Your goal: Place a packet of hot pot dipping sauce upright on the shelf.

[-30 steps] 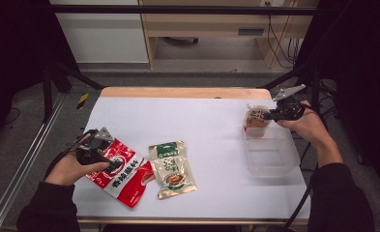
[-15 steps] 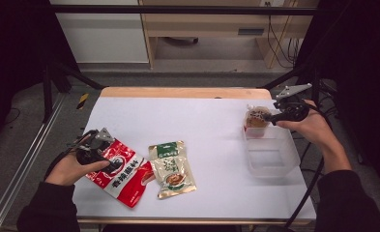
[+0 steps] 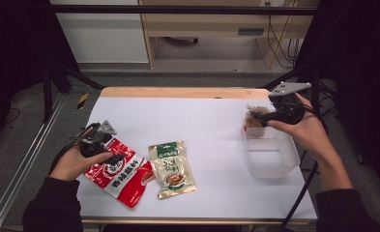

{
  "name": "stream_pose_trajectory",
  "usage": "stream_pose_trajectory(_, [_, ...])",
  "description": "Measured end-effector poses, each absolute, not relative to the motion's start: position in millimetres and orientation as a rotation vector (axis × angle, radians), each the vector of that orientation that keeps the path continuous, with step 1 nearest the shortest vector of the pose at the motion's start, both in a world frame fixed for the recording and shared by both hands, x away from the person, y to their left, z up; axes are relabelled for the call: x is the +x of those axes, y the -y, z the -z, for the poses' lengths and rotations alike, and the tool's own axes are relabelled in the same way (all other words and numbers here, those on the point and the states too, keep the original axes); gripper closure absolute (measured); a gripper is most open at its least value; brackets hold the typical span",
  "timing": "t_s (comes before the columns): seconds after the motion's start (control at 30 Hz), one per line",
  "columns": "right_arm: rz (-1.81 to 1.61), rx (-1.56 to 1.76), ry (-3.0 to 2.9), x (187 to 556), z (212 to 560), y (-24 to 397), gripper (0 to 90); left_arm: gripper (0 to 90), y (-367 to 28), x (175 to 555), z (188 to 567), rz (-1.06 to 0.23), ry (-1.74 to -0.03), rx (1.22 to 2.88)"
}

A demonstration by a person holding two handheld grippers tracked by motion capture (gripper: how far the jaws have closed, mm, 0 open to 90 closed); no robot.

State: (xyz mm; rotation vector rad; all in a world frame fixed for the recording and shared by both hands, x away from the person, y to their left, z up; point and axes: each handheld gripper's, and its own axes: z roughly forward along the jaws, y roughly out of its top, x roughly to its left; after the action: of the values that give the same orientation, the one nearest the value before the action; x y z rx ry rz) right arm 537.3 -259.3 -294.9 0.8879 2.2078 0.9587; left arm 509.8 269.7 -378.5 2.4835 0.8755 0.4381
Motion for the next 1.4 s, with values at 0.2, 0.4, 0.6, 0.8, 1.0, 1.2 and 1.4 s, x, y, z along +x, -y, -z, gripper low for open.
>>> stream_pose_trajectory(0.2, [-1.024, 0.831, -2.221, 520.0, 291.2, 224.2, 15.7, 12.3, -266.1, 518.7, 373.5, -0.439, -0.853, 2.481])
stream_pose_trajectory(0.4, [-1.087, 0.769, -2.257, 505.3, 299.1, 191.6, 15.7, 12.5, -264.4, 519.2, 372.5, -0.438, -0.841, 2.481])
stream_pose_trajectory(0.6, [-1.073, 0.732, -2.305, 496.5, 320.3, 165.3, 17.4, 12.6, -263.5, 511.9, 373.5, -0.439, -0.829, 2.488])
stream_pose_trajectory(0.8, [-1.1, 0.731, -2.342, 492.1, 341.2, 144.7, 17.9, 13.7, -258.9, 507.5, 372.0, -0.448, -0.815, 2.476])
stream_pose_trajectory(1.0, [-1.08, 0.691, -2.4, 485.3, 369.5, 119.6, 24.6, 15.6, -249.5, 509.4, 379.4, -0.435, -0.791, 2.504])
stream_pose_trajectory(1.2, [-1.071, 0.674, -2.412, 480.1, 389.9, 102.2, 28.1, 18.8, -239.7, 516.0, 385.2, -0.417, -0.781, 2.522])
stream_pose_trajectory(1.4, [-1.025, 0.626, -2.4, 470.0, 404.2, 90.2, 32.1, 21.6, -224.9, 525.0, 391.6, -0.312, -0.747, 2.509])
